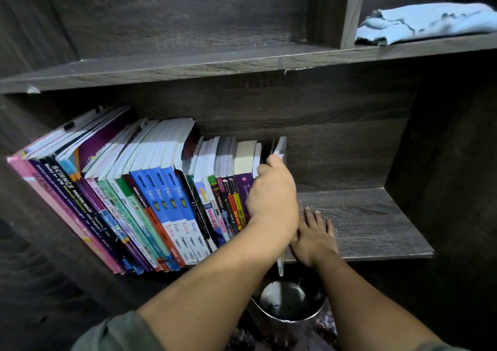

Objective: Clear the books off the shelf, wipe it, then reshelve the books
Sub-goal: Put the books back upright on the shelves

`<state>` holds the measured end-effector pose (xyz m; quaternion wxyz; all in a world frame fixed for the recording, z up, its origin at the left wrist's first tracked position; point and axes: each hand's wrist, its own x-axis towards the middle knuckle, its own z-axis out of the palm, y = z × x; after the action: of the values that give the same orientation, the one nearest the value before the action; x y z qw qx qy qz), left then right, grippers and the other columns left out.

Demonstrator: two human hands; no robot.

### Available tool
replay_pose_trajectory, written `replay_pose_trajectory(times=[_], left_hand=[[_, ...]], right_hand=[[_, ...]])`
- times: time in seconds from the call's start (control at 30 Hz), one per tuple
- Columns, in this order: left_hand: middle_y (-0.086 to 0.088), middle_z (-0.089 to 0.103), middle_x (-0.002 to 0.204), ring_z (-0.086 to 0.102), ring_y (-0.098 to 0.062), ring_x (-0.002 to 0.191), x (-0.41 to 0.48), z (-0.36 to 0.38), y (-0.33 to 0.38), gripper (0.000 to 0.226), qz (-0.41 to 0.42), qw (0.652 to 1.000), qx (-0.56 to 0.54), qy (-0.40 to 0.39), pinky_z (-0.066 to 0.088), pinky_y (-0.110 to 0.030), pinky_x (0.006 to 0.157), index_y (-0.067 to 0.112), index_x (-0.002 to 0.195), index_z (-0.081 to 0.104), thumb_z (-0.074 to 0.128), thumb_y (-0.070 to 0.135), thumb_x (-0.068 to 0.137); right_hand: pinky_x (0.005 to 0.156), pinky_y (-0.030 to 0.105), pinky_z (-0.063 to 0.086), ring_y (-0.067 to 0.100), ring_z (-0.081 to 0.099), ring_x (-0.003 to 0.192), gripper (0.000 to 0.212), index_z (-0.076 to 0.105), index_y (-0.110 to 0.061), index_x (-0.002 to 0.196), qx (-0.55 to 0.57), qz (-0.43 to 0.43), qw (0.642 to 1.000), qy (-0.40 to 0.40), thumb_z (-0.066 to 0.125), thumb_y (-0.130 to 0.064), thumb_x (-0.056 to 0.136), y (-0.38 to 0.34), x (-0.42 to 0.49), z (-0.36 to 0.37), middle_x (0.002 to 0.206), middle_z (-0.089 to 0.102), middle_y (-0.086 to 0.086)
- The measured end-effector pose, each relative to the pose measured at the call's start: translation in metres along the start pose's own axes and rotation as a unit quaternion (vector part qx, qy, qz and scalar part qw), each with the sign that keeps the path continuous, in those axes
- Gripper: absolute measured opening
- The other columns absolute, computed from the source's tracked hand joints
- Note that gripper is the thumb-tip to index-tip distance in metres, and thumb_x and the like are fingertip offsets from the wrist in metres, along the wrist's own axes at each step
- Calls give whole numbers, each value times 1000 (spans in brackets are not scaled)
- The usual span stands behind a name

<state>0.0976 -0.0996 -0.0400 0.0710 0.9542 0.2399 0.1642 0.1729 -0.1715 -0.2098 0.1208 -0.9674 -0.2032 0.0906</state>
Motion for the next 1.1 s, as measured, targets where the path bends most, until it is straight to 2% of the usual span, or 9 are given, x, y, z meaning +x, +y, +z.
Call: replay_pose_trajectory(times=[0.13, 0.3, 0.37, 0.5, 0.57, 0.67, 0.83, 0.93, 1.1], left_hand=[[-13, 56, 116, 60, -31, 107, 22, 8, -7, 24, -42, 998, -23, 43, 51, -39, 77, 7, 120, 45, 34, 3, 98], [-8, 58, 108, 54, -25, 98, 41, 30, -10, 33, -47, 981, 40, 185, 43, -36, 73, 16, 106, 64, 40, 10, 84], [-5, 64, 98, 57, -22, 92, 46, 37, -11, 43, -11, 982, 70, 172, 41, -34, 73, 13, 111, 68, 36, 12, 83], [-4, 67, 75, 61, -21, 73, 46, 32, -6, 46, 18, 986, 65, 150, 45, -29, 63, 8, 85, 75, 31, 5, 73], [-11, 64, 94, 61, -26, 86, 43, 23, -2, 45, 13, 990, 35, 135, 49, -34, 70, 2, 106, 69, 31, -1, 83], [-16, 42, 130, 50, -33, 114, 44, 21, 7, 47, -7, 999, 10, 44, 47, -39, 86, 5, 147, 28, 32, 4, 100], [-22, 42, 129, 54, -33, 111, 38, 20, 9, 77, -36, 999, 14, -38, 42, -37, 70, 15, 154, -11, 41, 2, 99], [-20, 48, 126, 61, -33, 103, 26, 19, 3, 74, 7, 999, 28, -34, 41, -36, 64, 12, 154, -8, 40, 0, 98], [-16, 57, 122, 61, -33, 106, 4, 6, -20, 76, 21, 997, 62, -33, 50, -39, 77, 7, 153, 3, 49, 2, 93]], right_hand=[[119, 45, -6, 22, -7, 149, 60, 12, -32, 154, 9, 5, 1000, 15, 26, -49, 98, 1, 3, 4, 163, -2, 1], [119, 45, -7, 22, -6, 149, 60, 13, -32, 154, 10, 9, 1000, 19, 26, -49, 98, 1, 5, 5, 163, -1, 0], [119, 45, -7, 22, -6, 149, 60, 13, -33, 153, 9, 10, 1000, 23, 26, -49, 98, 0, 6, 6, 163, -1, 0], [118, 45, -8, 22, -6, 149, 59, 12, -33, 154, 5, 12, 1000, 23, 25, -49, 98, 1, 7, 7, 163, -1, 0], [118, 45, -7, 22, -6, 149, 59, 13, -32, 154, 3, 9, 1000, 25, 24, -50, 98, 1, 7, 8, 163, -1, 0], [119, 46, -7, 23, -7, 149, 58, 13, -31, 153, -4, 4, 1000, 23, 22, -49, 99, 2, 6, 7, 163, -2, 1], [119, 45, -8, 23, -9, 148, 59, 10, -28, 154, -20, -2, 1000, 19, 18, -49, 100, 3, 3, 7, 162, -5, 2], [119, 45, -8, 23, -10, 148, 59, 9, -28, 154, -23, -5, 1000, 10, 18, -49, 100, 4, 3, 7, 162, -7, 2], [118, 45, -6, 23, -9, 149, 59, 11, -28, 154, -32, -11, 999, 3, 19, -50, 100, 7, 4, 8, 162, -6, 2]])
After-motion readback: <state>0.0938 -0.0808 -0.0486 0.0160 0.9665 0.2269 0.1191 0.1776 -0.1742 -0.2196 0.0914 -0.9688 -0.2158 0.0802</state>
